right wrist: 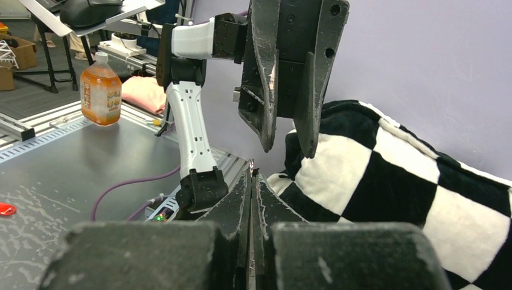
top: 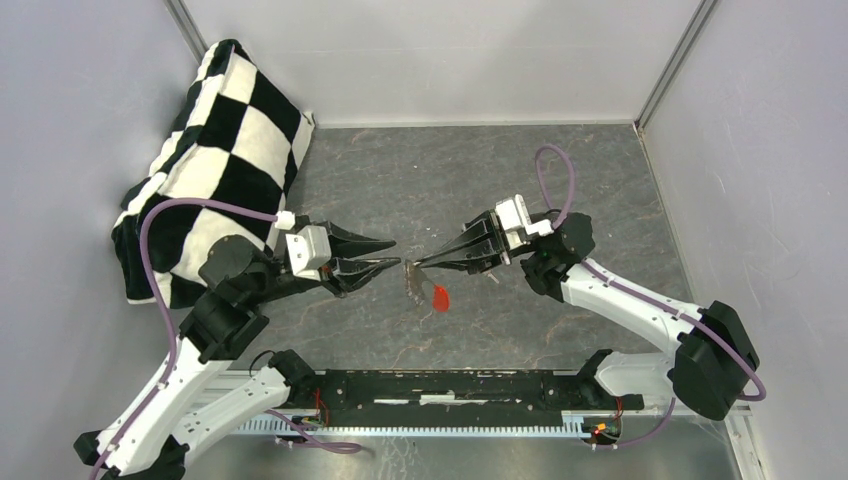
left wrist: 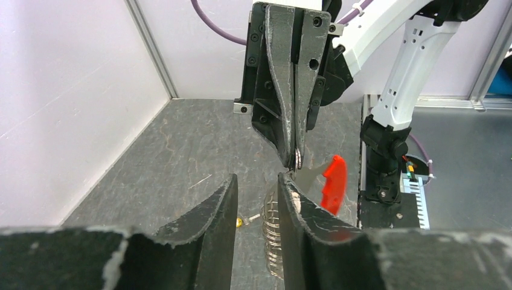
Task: Put the keys on the keyring
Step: Adjust the keyring.
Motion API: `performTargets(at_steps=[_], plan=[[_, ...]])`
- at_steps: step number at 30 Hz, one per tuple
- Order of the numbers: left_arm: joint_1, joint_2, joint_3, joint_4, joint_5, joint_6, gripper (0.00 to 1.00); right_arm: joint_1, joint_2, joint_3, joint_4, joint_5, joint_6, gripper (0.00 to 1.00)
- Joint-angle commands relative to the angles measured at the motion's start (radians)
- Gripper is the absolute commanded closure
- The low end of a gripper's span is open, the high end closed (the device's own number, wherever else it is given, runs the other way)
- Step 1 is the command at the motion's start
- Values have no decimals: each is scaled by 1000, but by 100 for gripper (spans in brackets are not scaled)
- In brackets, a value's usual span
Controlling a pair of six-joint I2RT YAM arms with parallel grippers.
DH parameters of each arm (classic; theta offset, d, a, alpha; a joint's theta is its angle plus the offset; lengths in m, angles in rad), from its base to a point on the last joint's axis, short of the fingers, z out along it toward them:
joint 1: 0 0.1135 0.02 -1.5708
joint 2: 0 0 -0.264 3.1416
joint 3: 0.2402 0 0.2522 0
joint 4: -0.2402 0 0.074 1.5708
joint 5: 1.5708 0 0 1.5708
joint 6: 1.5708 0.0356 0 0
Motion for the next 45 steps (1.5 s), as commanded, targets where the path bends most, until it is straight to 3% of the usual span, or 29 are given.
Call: performTargets(at_steps=[1,9,19,25,35,45], plan=[[3,-2,14,-10,0,19,60,0,-12,8,76,3,40,99],[4,-22,-50,-11,63,-36,50,2,-18,-10,93,43,44,99],[4,25,-103,172,91,-122,45,1,22,-11,189,54,124,99],[4,38,-104,238,86,-151,49,3,23,-16,183,56,123,99],[4,25,-101,214,159,-149,60,3,29,-15,172,70,117,99],[4,22,-84,205,112,-118,68,3,30,-8,102,83,80,99]])
